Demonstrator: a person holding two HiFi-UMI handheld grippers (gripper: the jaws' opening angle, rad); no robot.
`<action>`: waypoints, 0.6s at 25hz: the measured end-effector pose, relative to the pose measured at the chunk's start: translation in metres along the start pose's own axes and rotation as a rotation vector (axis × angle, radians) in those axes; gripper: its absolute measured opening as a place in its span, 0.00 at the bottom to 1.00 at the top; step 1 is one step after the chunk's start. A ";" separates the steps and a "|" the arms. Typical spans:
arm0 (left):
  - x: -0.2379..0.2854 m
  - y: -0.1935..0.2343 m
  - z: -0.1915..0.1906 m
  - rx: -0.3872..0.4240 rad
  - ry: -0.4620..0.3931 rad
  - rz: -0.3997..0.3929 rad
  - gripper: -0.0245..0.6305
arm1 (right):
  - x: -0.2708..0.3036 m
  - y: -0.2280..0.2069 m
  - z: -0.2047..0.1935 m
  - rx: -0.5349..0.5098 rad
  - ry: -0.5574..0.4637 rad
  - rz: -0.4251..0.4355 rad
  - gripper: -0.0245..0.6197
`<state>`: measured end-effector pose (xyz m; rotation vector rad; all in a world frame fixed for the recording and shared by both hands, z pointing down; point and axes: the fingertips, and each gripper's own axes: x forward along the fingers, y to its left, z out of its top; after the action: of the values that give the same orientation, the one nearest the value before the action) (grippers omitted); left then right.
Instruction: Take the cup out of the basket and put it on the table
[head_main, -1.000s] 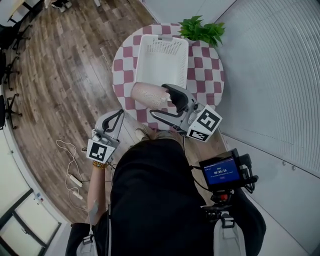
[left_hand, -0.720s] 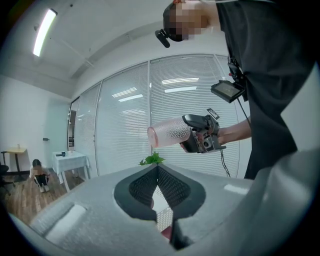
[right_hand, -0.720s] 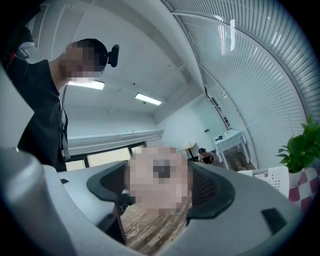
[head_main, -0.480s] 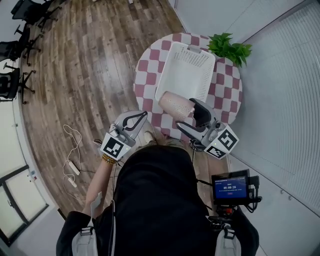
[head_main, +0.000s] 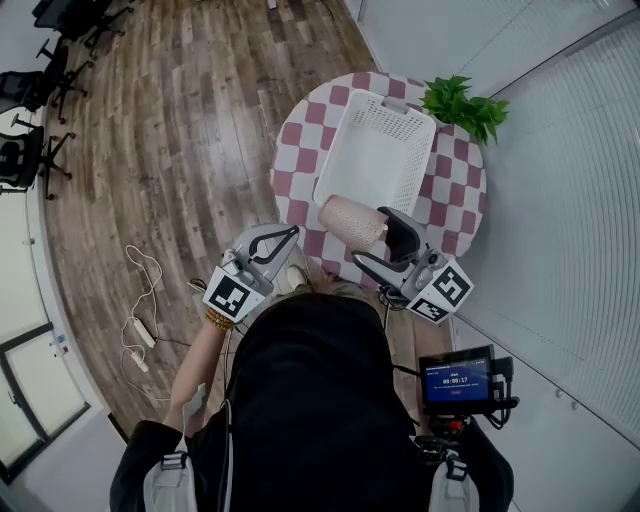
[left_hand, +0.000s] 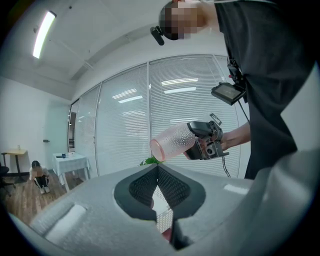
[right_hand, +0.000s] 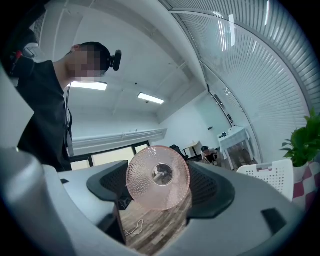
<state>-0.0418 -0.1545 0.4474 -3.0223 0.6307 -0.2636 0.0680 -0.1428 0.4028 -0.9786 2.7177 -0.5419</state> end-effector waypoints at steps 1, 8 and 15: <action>0.001 0.001 0.000 -0.017 -0.002 0.008 0.04 | 0.000 -0.001 -0.001 0.004 0.001 0.000 0.63; 0.005 0.004 0.009 -0.032 -0.024 0.027 0.04 | 0.002 -0.008 0.003 0.008 -0.001 -0.002 0.63; 0.001 0.006 0.006 -0.030 -0.009 0.030 0.04 | -0.001 -0.008 0.005 -0.010 0.001 -0.001 0.63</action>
<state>-0.0422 -0.1599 0.4410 -3.0379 0.6849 -0.2414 0.0750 -0.1496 0.4014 -0.9825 2.7234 -0.5289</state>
